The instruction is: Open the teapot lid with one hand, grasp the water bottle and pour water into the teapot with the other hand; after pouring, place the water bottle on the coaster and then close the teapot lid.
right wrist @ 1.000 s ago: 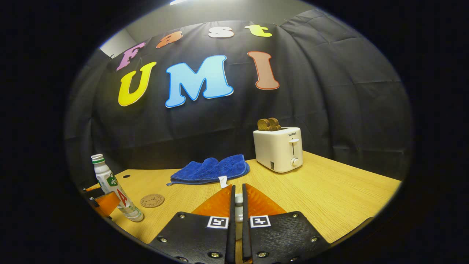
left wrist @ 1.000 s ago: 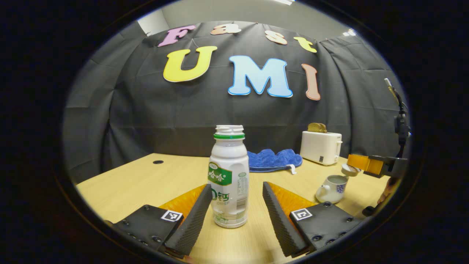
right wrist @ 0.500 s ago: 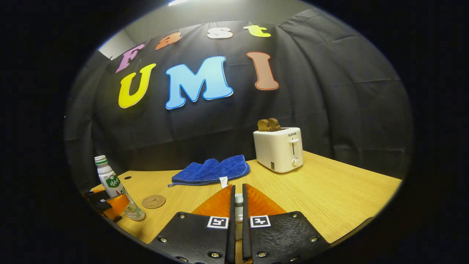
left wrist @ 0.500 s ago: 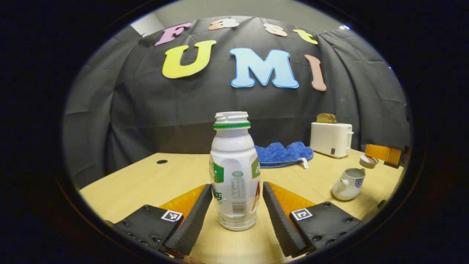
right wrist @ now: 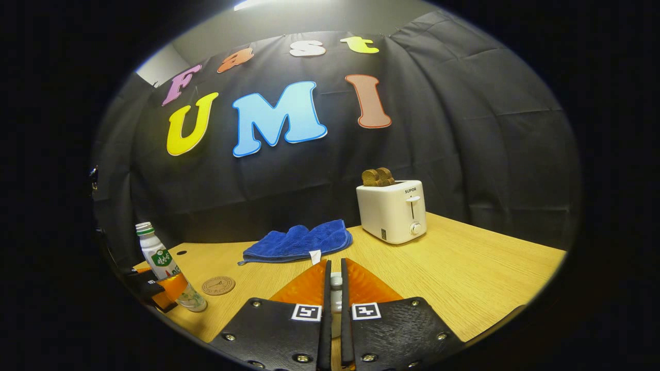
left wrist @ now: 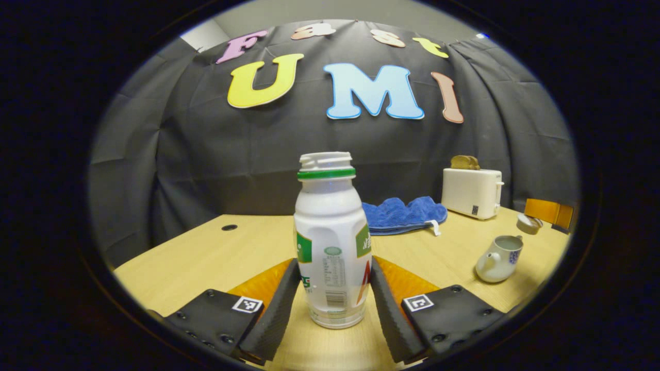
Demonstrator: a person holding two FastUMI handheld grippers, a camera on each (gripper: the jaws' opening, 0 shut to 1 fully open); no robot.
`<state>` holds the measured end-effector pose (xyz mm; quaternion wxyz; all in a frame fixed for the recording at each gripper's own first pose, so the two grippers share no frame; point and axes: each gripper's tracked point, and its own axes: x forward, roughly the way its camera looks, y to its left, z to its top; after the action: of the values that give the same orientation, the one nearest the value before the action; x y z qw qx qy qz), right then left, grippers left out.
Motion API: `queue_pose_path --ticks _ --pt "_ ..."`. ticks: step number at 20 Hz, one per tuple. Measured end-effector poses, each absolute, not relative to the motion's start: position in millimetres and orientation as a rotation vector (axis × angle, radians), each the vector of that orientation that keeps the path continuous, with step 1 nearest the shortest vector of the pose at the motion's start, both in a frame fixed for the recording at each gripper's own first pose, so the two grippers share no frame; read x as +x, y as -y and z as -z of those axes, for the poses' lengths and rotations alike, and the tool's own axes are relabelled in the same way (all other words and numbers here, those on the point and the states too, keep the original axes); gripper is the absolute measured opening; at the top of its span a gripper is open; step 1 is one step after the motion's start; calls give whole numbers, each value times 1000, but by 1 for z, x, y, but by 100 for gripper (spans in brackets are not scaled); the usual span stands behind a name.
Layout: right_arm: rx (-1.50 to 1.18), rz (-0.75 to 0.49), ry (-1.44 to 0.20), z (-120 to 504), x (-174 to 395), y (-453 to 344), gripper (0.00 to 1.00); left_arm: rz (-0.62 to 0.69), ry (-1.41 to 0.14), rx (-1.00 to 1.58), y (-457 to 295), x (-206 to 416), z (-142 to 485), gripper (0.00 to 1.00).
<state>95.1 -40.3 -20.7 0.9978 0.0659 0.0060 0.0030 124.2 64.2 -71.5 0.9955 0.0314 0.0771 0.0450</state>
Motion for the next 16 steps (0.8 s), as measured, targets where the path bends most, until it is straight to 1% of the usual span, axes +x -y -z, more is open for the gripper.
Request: queue_pose_path --ticks 2,4,12,16 --pt "137 -5 -9 19 94 41 7 -80 -155 60 -62 125 72 78" --pt "141 -1 -3 17 94 44 7 -67 -157 80 -57 126 72 86" --pt "164 18 24 12 85 62 7 -23 -137 355 -27 128 60 85" --pt "193 38 0 24 78 82 7 -31 -101 583 -16 134 45 85"
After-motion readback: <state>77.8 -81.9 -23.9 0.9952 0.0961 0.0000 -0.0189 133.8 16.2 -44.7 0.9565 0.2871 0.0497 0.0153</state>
